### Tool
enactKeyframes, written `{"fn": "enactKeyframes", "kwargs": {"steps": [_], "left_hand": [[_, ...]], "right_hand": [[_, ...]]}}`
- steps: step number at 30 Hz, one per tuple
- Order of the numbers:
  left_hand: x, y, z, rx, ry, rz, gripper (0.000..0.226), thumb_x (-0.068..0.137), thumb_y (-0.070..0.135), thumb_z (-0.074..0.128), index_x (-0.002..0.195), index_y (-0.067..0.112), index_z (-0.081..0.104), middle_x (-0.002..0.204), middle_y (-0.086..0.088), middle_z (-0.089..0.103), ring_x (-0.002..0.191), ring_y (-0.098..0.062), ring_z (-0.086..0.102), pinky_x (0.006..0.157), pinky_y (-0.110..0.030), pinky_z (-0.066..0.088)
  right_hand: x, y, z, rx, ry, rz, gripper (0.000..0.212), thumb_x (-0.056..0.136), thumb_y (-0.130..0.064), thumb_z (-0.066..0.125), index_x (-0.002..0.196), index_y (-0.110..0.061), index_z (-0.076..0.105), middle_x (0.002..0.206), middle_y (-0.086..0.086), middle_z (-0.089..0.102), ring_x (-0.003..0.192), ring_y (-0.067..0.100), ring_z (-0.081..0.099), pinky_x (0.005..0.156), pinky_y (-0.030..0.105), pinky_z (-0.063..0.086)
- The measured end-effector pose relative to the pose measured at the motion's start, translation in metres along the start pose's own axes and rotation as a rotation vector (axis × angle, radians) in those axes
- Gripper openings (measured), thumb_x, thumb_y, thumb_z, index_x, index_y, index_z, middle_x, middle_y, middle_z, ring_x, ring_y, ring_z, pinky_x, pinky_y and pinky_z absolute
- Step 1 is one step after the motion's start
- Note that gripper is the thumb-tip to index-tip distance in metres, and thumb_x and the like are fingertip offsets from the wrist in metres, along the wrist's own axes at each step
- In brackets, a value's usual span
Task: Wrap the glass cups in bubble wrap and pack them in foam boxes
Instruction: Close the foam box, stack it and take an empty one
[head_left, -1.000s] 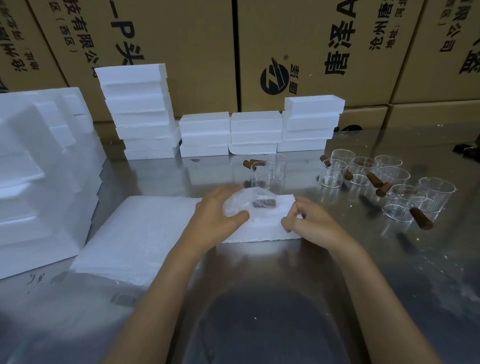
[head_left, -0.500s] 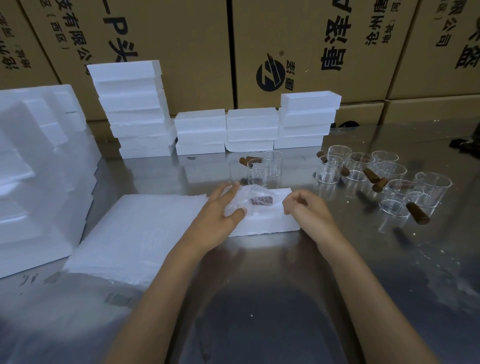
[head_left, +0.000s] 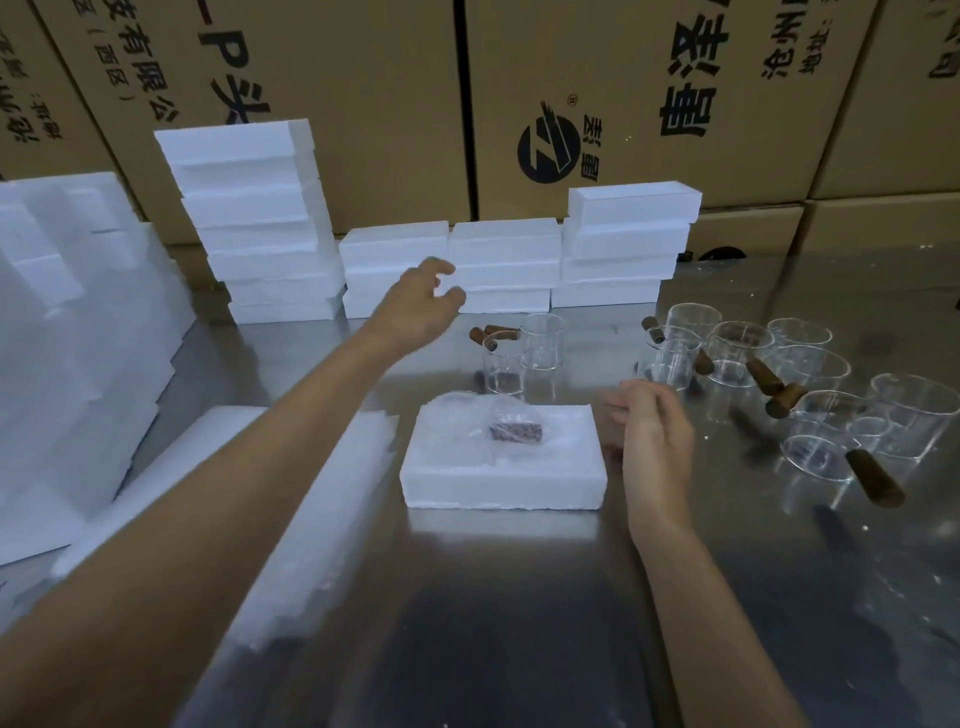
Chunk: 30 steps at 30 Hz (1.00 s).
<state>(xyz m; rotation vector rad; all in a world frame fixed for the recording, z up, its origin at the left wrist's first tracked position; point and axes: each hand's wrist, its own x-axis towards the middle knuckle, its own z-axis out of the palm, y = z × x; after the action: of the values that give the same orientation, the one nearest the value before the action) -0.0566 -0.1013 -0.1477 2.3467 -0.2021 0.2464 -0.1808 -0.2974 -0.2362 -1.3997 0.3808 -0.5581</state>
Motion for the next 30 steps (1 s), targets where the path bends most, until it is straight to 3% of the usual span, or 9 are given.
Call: {"fn": "enactKeyframes", "kwargs": {"steps": [3, 7, 10, 12, 16, 19, 23, 30], "left_hand": [[0.066, 0.01, 0.008, 0.223, -0.012, 0.074, 0.058, 0.095, 0.021, 0.057, 0.148, 0.011, 0.035, 0.149, -0.015, 0.039, 0.122, -0.026, 0.048, 0.095, -0.028, 0.037], [0.136, 0.015, 0.023, 0.48, -0.055, 0.116, 0.079, 0.088, 0.015, 0.063, 0.155, 0.009, 0.021, 0.155, -0.018, 0.03, 0.141, -0.035, 0.032, 0.11, -0.042, 0.036], [0.171, 0.01, 0.035, 0.667, -0.111, 0.144, 0.098, 0.085, 0.021, 0.073, 0.157, 0.006, 0.009, 0.164, -0.018, 0.009, 0.151, -0.033, 0.012, 0.12, -0.043, 0.023], [0.184, 0.004, 0.044, 0.783, -0.143, 0.16, 0.105, 0.083, 0.029, 0.078, 0.157, 0.006, 0.007, 0.165, -0.016, 0.005, 0.153, -0.031, 0.006, 0.122, -0.046, 0.016], [0.185, -0.011, 0.062, 0.897, -0.029, 0.191, 0.08, 0.084, 0.031, 0.075, 0.149, 0.012, 0.031, 0.152, -0.013, 0.039, 0.139, -0.033, 0.034, 0.111, -0.049, 0.032], [0.179, -0.01, 0.066, 0.904, 0.08, 0.219, 0.065, 0.087, 0.028, 0.073, 0.142, 0.01, 0.043, 0.138, -0.016, 0.05, 0.13, -0.034, 0.042, 0.104, -0.049, 0.037], [0.169, -0.003, 0.05, 0.762, 0.108, 0.26, 0.058, 0.091, 0.026, 0.071, 0.142, 0.01, 0.048, 0.135, -0.018, 0.054, 0.128, -0.036, 0.045, 0.098, -0.05, 0.044], [0.104, 0.01, 0.001, 0.609, 0.185, 0.376, 0.064, 0.086, 0.025, 0.076, 0.144, 0.012, 0.051, 0.14, -0.011, 0.055, 0.131, -0.031, 0.041, 0.104, -0.044, 0.042]], "right_hand": [[0.004, 0.003, -0.001, 0.028, 0.039, 0.003, 0.014, 0.096, -0.022, 0.052, 0.09, -0.026, 0.064, 0.095, -0.006, 0.07, 0.099, 0.013, 0.064, 0.08, 0.028, 0.046], [0.002, 0.008, 0.003, 0.032, 0.034, 0.032, 0.018, 0.086, -0.036, 0.051, 0.088, -0.028, 0.067, 0.089, -0.014, 0.071, 0.086, 0.0, 0.063, 0.082, 0.035, 0.05], [0.0, 0.011, 0.005, -0.034, 0.015, 0.012, 0.023, 0.082, -0.044, 0.047, 0.088, -0.032, 0.065, 0.088, -0.025, 0.067, 0.08, -0.007, 0.06, 0.072, 0.03, 0.046], [0.001, 0.011, 0.006, -0.047, 0.008, 0.009, 0.024, 0.081, -0.044, 0.046, 0.086, -0.032, 0.066, 0.087, -0.026, 0.067, 0.079, -0.007, 0.06, 0.07, 0.027, 0.043], [0.005, 0.011, 0.004, -0.013, 0.013, 0.034, 0.028, 0.076, -0.043, 0.045, 0.084, -0.029, 0.068, 0.086, -0.021, 0.07, 0.081, -0.004, 0.063, 0.071, 0.027, 0.044], [0.005, 0.011, 0.003, -0.019, 0.015, 0.041, 0.028, 0.075, -0.043, 0.044, 0.081, -0.029, 0.067, 0.084, -0.02, 0.071, 0.079, -0.004, 0.063, 0.07, 0.027, 0.044], [0.005, 0.012, 0.003, -0.031, 0.013, 0.039, 0.024, 0.08, -0.042, 0.046, 0.079, -0.03, 0.067, 0.082, -0.019, 0.07, 0.077, -0.005, 0.063, 0.067, 0.027, 0.043], [0.005, 0.011, 0.002, -0.059, 0.0, 0.027, 0.022, 0.091, -0.025, 0.051, 0.076, -0.024, 0.067, 0.079, -0.018, 0.07, 0.075, -0.003, 0.062, 0.067, 0.029, 0.043]]}}
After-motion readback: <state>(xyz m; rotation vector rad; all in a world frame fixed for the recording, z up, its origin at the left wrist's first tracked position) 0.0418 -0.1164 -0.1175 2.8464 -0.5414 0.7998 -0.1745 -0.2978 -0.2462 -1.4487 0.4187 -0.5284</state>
